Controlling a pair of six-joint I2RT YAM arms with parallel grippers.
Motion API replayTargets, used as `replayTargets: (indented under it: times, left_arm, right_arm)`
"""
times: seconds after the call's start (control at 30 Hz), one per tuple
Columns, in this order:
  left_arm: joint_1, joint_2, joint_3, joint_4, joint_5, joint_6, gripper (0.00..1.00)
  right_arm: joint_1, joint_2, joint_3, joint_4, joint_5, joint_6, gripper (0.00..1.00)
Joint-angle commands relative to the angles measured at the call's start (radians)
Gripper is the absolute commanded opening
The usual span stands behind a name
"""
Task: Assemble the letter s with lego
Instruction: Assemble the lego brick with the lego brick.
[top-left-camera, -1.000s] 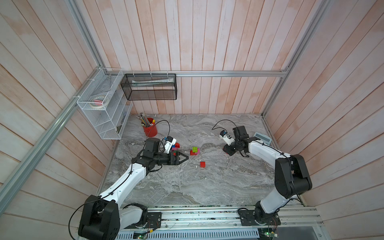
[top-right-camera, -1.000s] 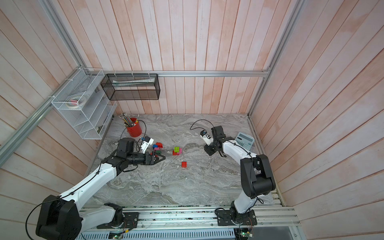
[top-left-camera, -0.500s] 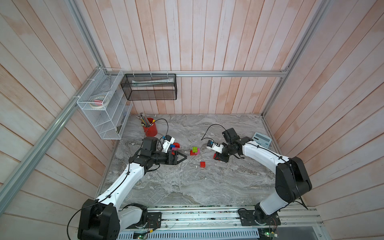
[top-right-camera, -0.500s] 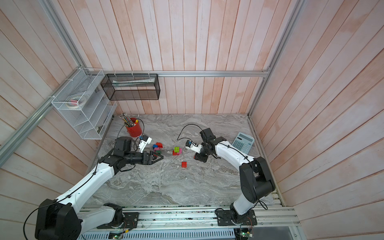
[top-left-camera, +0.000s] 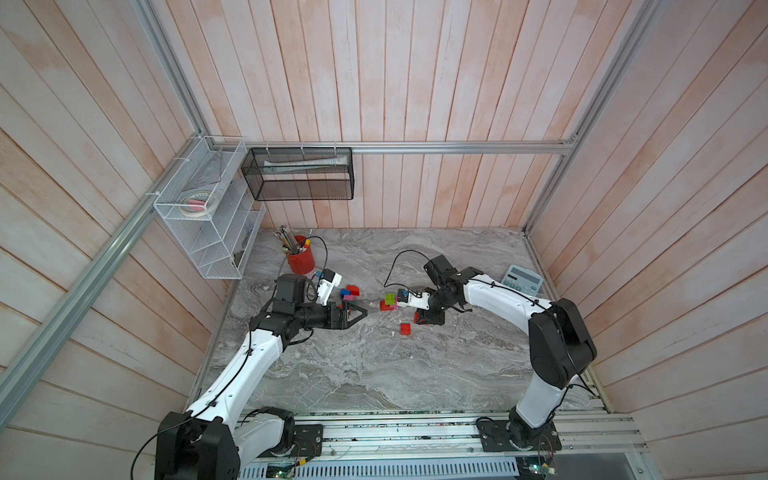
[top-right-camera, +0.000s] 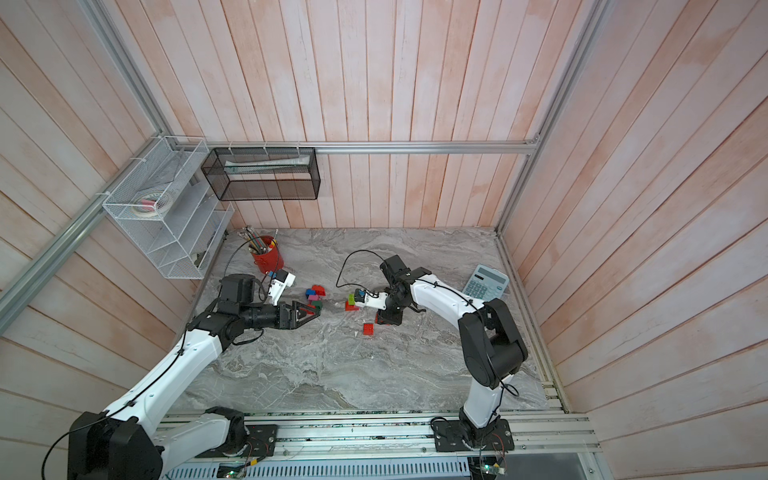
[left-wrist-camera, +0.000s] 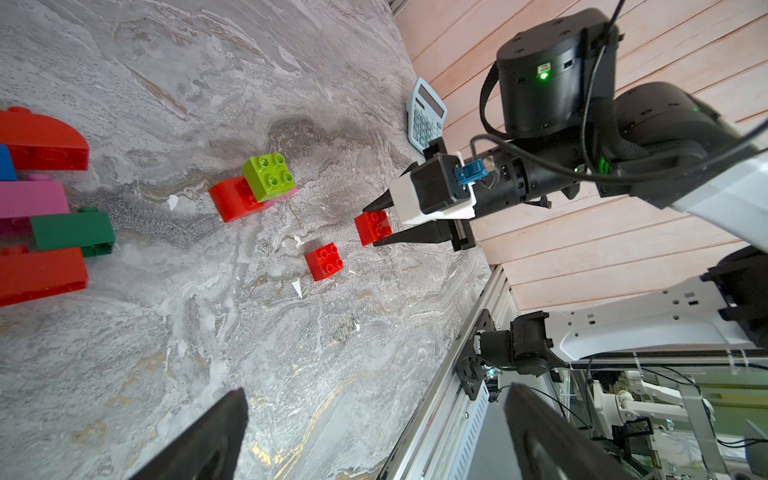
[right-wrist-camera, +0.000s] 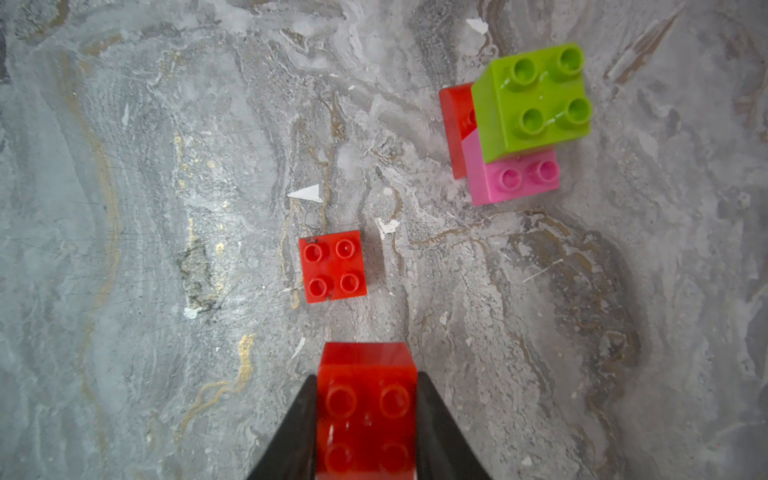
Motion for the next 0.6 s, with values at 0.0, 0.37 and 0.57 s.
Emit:
replayTargets:
  times: [0.0, 0.37, 0.57]
  left_arm:
    - [0.006, -0.023, -0.023, 0.002, 0.023, 0.013, 1.0]
    - [0.007, -0.045, -0.06, 0.043, 0.033, -0.016, 1.0]
    - [0.007, -0.047, -0.072, 0.056, 0.039, -0.022, 1.0]
  right_arm:
    - [0.021, 0.044, 0.04, -0.035, -0.008, -0.025, 0.24]
    - [0.043, 0.086, 0.049, -0.02, -0.025, -0.047, 0.24]
    - [0.05, 0.105, 0.043, -0.009, -0.036, -0.038, 0.24]
